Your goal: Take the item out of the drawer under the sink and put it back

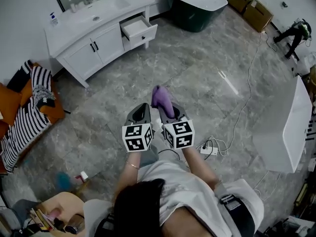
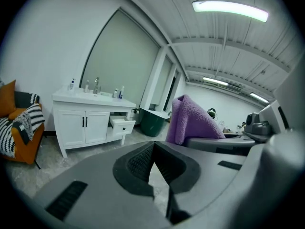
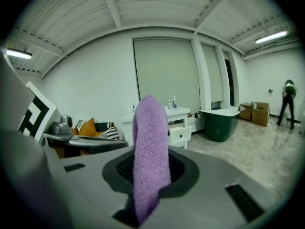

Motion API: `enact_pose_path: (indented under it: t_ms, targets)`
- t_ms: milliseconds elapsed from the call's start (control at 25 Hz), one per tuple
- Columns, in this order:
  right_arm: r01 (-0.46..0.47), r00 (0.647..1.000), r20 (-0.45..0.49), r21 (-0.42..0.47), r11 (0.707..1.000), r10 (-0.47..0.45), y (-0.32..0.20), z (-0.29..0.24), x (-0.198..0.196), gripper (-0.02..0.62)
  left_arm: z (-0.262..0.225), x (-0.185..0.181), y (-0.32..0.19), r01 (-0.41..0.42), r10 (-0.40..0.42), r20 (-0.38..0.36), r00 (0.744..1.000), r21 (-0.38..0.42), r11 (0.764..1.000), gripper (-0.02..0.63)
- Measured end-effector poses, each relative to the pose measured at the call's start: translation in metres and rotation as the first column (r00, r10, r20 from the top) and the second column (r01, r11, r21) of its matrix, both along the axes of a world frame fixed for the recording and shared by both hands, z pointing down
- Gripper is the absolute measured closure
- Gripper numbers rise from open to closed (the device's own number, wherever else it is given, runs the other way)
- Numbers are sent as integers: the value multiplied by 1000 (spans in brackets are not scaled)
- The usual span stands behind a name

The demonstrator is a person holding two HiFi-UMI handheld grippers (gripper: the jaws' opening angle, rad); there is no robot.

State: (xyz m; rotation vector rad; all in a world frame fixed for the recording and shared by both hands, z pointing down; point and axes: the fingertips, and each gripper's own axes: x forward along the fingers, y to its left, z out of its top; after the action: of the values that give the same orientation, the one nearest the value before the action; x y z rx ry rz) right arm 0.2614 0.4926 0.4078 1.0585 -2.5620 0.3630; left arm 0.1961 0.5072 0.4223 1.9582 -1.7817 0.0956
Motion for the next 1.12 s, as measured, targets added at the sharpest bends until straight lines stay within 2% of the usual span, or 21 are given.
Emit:
enact_pose_path:
  t_ms: [160, 480, 840, 1120]
  targets:
    - [2, 1000, -14, -8, 1000, -2, -15, 2, -19, 522, 7, -17, -14, -29, 29, -6, 1000, -33, 999, 603]
    - [-37, 999, -13, -1, 999, 37, -46, -2, -54, 522, 3, -50, -47, -82, 82, 5, 997, -29, 996, 603]
    - [-82, 997, 9, -6, 997, 82, -61, -5, -70, 522, -5, -72, -64, -100, 100, 7, 995, -3, 995, 603]
    - [-57, 998, 2, 31, 998, 56, -61, -13, -83, 522, 0, -83, -63, -83, 83, -20, 996, -11, 996, 603]
